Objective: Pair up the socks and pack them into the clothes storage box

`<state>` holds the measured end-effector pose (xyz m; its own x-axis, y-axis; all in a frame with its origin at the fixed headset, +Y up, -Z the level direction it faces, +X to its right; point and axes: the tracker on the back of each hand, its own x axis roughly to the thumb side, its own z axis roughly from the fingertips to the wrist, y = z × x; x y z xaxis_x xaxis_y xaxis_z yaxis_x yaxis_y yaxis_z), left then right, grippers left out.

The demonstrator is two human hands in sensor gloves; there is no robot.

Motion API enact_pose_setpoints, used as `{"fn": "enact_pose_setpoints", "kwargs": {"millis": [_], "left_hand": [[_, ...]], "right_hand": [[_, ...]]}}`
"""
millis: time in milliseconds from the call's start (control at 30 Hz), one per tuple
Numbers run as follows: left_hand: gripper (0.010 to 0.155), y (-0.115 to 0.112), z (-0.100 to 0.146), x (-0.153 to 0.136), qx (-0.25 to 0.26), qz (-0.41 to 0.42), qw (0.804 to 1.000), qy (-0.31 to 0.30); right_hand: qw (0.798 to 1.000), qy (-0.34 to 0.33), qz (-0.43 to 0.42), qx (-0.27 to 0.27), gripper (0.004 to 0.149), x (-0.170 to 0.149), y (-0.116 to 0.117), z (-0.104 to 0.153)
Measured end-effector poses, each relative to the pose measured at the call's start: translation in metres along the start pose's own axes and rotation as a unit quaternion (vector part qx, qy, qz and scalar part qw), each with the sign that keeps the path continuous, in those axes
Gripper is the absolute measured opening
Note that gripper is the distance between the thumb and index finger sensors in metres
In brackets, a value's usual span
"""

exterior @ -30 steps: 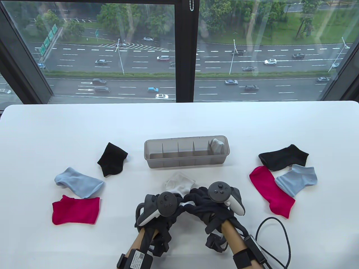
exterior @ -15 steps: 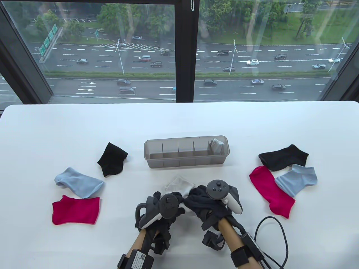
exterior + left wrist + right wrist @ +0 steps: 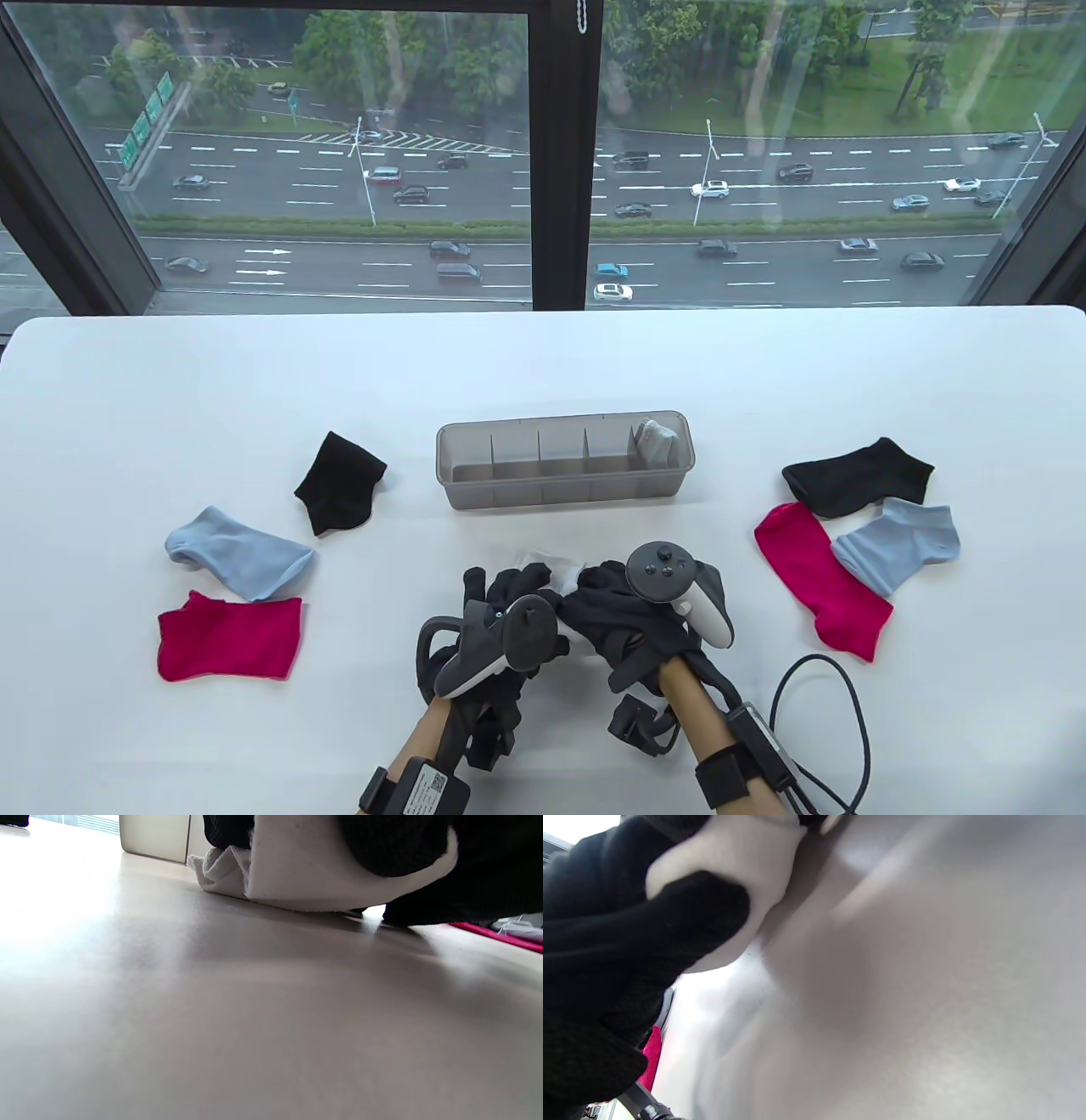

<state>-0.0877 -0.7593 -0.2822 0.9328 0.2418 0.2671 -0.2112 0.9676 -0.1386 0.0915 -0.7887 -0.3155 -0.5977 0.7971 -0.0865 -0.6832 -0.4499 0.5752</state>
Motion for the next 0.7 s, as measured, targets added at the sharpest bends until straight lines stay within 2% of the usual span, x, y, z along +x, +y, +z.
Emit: {"fn": "enact_pose_setpoints", "kwargs": {"millis": [67,100,167,200,300,400,500,600,700], "left_hand": [[0.048,0.0001,-0.0007,-0.002,-0.014,-0.001,1.0,0.01],[0.048,-0.0011,-0.0012,-0.0026,-0.027,-0.004,1.0,0.01],[0.048,-0.0027,-0.0016,-0.0021,-0.038,-0.022,0.999,0.014],[0.049,-0.0024,-0.0019,-0.0019,-0.033,-0.026,0.999,0.015],[0.049,-0.0028,-0.0014,0.001,-0.032,-0.04,0.999,0.01],[0.051,-0.0016,-0.0003,0.0058,-0.03,-0.071,0.997,0.014],[0.069,-0.0006,0.0016,0.0057,-0.031,-0.082,0.996,0.017],[0.06,0.0022,0.0043,0.0021,-0.013,-0.055,0.998,0.007],[0.052,0.0044,0.0035,0.0016,-0.002,-0.054,0.998,0.016]], "right_hand": [[1.0,-0.004,-0.004,-0.012,0.045,0.0004,0.0018,0.0007],[1.0,-0.01,-0.001,-0.011,0.051,0.0005,0.0026,0.0007],[0.999,-0.029,-0.003,0.026,0.063,0.0005,0.0031,-0.0002],[0.999,-0.029,-0.005,0.031,0.061,0.0008,0.0032,-0.0001],[0.999,-0.021,-0.022,0.012,0.043,0.0031,-0.0005,0.0],[0.999,-0.014,-0.033,0.018,0.042,0.0047,0.0,-0.0009],[1.0,-0.012,-0.014,0.022,0.042,0.005,0.0015,-0.0022],[0.999,-0.012,-0.028,0.026,0.042,0.0038,0.0003,-0.0029],[0.999,-0.027,-0.034,-0.001,0.05,0.0037,0.0018,-0.0021]]}}
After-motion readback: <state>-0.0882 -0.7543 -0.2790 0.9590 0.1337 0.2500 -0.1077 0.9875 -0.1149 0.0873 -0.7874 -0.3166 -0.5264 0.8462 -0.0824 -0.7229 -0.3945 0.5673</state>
